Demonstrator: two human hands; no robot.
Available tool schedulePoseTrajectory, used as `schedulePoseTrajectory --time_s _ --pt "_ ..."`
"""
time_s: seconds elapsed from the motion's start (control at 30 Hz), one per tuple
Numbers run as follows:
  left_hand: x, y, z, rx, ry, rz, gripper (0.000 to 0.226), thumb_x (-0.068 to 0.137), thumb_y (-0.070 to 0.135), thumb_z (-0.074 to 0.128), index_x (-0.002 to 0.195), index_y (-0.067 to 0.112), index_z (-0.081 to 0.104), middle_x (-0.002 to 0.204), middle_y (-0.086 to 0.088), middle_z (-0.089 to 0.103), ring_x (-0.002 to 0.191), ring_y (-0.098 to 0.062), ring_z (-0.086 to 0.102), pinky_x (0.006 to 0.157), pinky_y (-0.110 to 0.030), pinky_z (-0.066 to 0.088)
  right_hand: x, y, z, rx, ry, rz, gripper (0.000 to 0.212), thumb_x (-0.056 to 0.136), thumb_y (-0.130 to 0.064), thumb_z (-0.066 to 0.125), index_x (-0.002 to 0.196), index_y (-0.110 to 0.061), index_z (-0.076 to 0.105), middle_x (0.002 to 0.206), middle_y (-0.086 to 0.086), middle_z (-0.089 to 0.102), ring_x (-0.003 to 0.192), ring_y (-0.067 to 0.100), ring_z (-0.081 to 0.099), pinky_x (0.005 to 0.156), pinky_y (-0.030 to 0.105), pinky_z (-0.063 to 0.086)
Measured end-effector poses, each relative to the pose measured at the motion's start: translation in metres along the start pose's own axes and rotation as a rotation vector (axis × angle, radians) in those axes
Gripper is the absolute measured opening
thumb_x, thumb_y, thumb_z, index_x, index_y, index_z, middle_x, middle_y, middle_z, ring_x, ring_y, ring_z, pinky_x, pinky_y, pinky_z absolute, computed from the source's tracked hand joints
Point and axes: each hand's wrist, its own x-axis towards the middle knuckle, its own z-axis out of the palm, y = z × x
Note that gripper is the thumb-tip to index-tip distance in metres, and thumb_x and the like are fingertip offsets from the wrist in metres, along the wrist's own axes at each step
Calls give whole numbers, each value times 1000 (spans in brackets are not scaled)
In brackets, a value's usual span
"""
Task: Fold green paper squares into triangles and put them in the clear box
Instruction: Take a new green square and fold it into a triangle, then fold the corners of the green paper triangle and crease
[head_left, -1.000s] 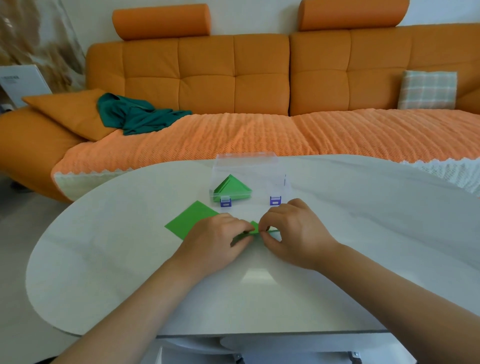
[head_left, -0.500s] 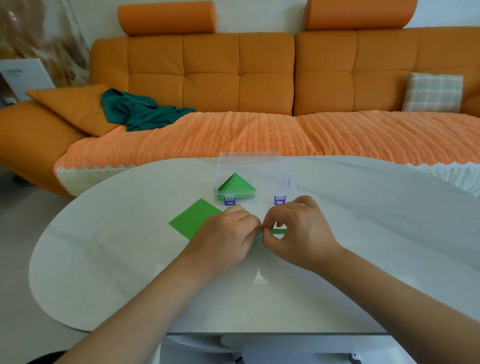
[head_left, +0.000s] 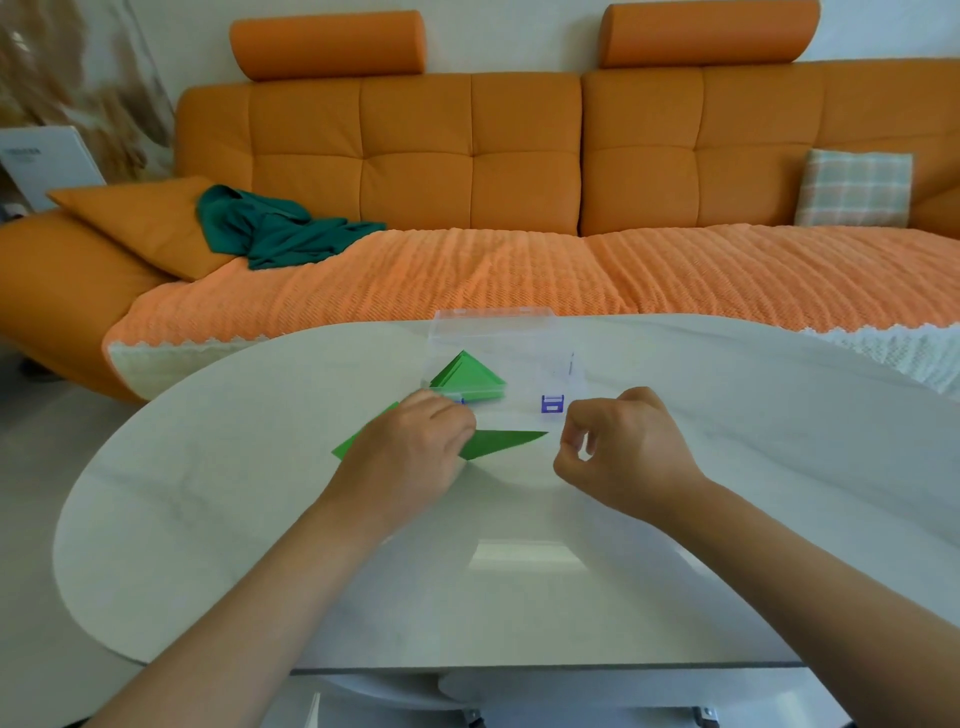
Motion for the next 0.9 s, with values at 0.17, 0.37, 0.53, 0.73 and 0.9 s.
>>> schedulePoseTrajectory --time_s 0.17,0.37,0.53,0.73,0.9 --pt "-2 -2 -1 -37 10 -39 20 94 19 50 86 13 67 80 2 64 79 -19 57 67 -33 51 0 -1 -4 86 70 -51 6 77 -35 58 76 -32 62 69 -20 60 59 5 59 83 31 43" --pt "1 11 2 -10 32 10 15 94 19 56 88 14 68 80 3 64 77 -19 56 61 -38 49 0 -15 4 108 124 -214 4 86 -33 66 84 -32 69 80 -18 67 69 3 59 80 33 41" --pt "2 19 3 -1 50 64 12 90 19 63 95 14 73 85 2 69 81 -21 61 66 -34 50 2 -21 7 93 141 -260 12 86 -30 62 78 -30 70 73 -17 67 64 6 60 79 36 43" --pt "3 20 4 -31 57 106 15 90 15 62 78 13 71 67 2 63 65 -20 56 55 -35 47 2 -20 8 72 140 -296 17 89 -33 57 79 -28 70 73 -16 68 65 10 61 81 36 43" --pt "5 3 -5 -42 -19 96 13 85 9 60 76 12 69 65 0 60 64 -20 55 53 -40 48 4 -17 3 76 151 -283 13 89 -29 60 79 -28 69 75 -17 68 66 8 61 82 35 42"
